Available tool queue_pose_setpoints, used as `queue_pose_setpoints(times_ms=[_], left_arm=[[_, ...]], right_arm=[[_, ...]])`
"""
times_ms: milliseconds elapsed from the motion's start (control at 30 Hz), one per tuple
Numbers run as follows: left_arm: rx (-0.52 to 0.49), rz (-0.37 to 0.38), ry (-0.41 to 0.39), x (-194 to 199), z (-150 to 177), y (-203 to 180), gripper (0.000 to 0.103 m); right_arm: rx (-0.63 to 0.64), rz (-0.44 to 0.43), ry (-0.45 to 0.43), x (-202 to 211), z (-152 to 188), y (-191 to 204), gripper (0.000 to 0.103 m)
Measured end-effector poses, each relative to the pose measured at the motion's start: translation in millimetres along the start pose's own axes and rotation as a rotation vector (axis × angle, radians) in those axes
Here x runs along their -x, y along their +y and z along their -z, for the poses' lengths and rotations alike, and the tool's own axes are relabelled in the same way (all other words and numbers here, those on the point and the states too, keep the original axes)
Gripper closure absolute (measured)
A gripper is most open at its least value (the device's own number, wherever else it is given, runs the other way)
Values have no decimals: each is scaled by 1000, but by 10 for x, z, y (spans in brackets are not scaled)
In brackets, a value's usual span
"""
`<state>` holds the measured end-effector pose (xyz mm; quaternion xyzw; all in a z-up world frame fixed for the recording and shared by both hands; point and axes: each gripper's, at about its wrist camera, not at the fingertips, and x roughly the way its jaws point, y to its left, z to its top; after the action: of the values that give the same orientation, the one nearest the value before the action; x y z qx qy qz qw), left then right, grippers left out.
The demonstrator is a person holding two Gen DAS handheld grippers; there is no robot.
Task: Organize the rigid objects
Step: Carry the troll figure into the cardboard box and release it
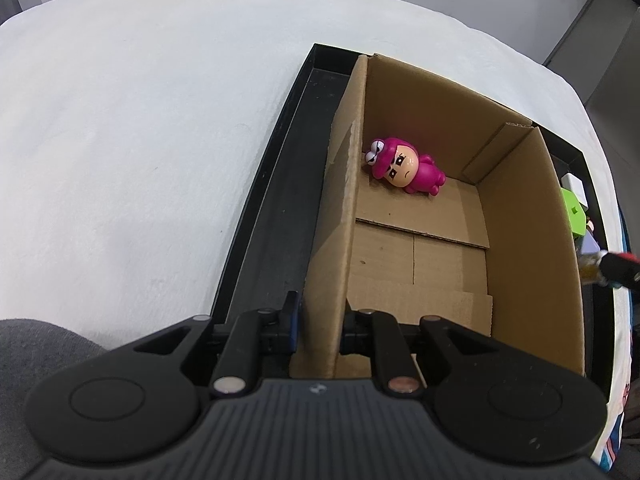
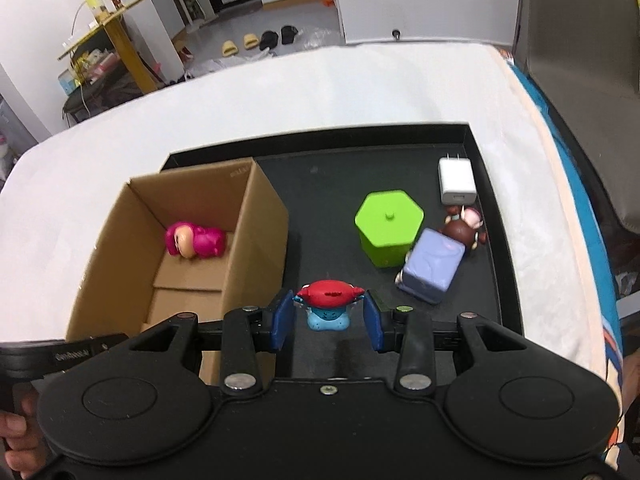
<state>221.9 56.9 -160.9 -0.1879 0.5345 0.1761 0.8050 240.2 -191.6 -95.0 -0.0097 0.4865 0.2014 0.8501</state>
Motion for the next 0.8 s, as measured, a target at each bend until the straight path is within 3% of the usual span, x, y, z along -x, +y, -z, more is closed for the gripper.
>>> queue_pose_setpoints(times_ms=[367,800], left_arm=[[-9,-9,1,8,6,-20,87],[-6,13,8,-9,11,29,87]], right_arm=[[22,-63,-106,261,-215,209,65],[-18,-195,-119,67,-366,306,65]])
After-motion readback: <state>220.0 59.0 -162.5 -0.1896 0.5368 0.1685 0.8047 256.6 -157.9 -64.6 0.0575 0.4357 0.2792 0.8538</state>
